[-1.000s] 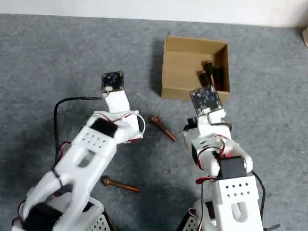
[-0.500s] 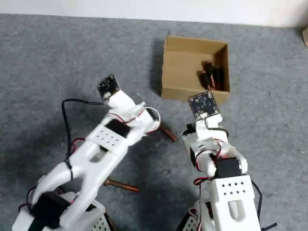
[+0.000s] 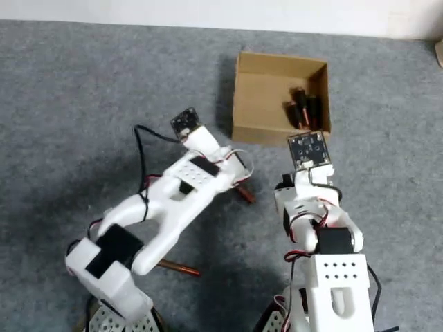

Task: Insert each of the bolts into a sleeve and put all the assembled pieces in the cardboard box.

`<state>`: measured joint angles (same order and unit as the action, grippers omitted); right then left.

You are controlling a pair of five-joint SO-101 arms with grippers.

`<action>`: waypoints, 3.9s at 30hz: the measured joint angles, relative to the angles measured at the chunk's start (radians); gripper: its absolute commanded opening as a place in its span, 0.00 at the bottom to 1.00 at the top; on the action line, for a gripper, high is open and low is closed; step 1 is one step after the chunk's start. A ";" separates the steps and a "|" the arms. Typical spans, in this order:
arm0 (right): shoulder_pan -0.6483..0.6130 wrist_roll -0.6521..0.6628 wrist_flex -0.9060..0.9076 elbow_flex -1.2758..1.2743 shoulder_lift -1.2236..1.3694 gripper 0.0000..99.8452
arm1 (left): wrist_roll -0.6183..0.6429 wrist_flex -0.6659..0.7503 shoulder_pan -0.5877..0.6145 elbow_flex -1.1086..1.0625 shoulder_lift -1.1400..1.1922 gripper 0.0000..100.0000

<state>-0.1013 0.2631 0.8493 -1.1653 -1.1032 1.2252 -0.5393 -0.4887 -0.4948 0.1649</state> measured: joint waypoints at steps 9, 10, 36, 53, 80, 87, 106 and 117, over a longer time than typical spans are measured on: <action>0.035 0.003 -0.008 0.000 -0.002 0.01 | 0.000 -0.002 -0.029 0.009 0.020 0.20; 0.034 0.003 -0.008 0.000 -0.002 0.01 | 0.000 -0.008 -0.029 0.011 0.020 0.20; 0.035 0.003 -0.009 0.000 -0.002 0.01 | 0.000 -0.410 -0.014 0.074 -0.072 0.21; 0.035 0.003 -0.048 -0.044 -0.002 0.01 | 0.097 -0.362 0.058 0.144 0.109 0.20; 0.035 0.003 -0.048 -0.044 -0.002 0.01 | -0.387 -0.532 -0.071 0.178 0.035 0.00; -0.034 0.003 -0.068 -0.091 -0.002 0.01 | -0.729 -0.555 -0.115 0.058 -0.152 0.00; -0.115 -0.025 -0.296 -0.235 -0.002 0.01 | -0.950 -0.496 0.048 -0.404 -1.028 0.00; -0.209 -0.035 -0.338 -0.408 -0.259 0.01 | -0.994 -0.411 0.083 -0.643 -1.444 0.00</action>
<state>-0.3099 0.2279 0.5117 -1.5735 -1.3625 0.2309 -0.9505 -0.4058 -1.1377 -1.2789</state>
